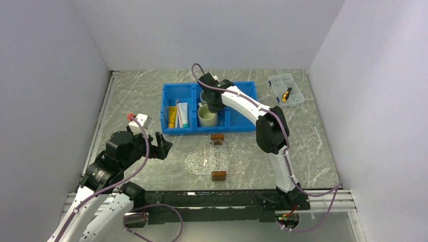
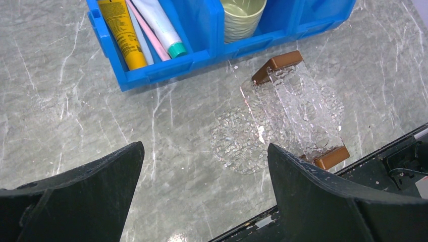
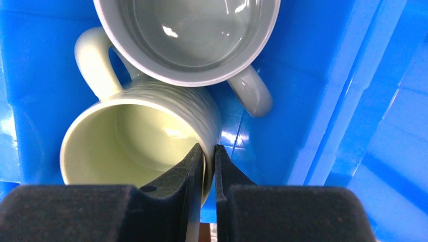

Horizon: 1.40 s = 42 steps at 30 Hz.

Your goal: Prepare toiletry sets of a toothbrush and toothpaste on the tray

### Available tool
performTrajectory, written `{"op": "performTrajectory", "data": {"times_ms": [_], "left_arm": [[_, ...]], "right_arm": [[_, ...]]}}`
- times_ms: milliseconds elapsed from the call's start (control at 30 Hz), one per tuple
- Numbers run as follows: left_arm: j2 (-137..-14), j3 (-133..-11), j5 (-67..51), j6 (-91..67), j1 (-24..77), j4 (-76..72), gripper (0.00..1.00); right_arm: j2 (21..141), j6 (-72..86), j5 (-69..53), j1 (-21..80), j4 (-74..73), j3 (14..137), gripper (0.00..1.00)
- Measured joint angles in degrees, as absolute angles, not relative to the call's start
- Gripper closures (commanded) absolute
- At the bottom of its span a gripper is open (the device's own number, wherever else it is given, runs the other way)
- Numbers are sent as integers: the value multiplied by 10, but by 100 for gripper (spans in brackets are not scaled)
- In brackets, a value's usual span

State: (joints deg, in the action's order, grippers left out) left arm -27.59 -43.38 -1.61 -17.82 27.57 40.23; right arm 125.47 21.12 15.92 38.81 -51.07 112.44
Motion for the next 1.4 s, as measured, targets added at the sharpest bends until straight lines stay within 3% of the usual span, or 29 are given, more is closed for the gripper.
{"op": "performTrajectory", "data": {"times_ms": [600, 967, 1400], "left_arm": [[-276, -434, -16, -178, 276, 402, 1], [-275, -434, -16, -178, 276, 402, 1], [-268, -434, -17, -177, 276, 402, 1]], "right_arm": [[1217, 183, 160, 386, -528, 1140, 100], [1123, 154, 164, 378, -527, 1133, 100], [968, 65, 65, 394, -463, 998, 100]]}}
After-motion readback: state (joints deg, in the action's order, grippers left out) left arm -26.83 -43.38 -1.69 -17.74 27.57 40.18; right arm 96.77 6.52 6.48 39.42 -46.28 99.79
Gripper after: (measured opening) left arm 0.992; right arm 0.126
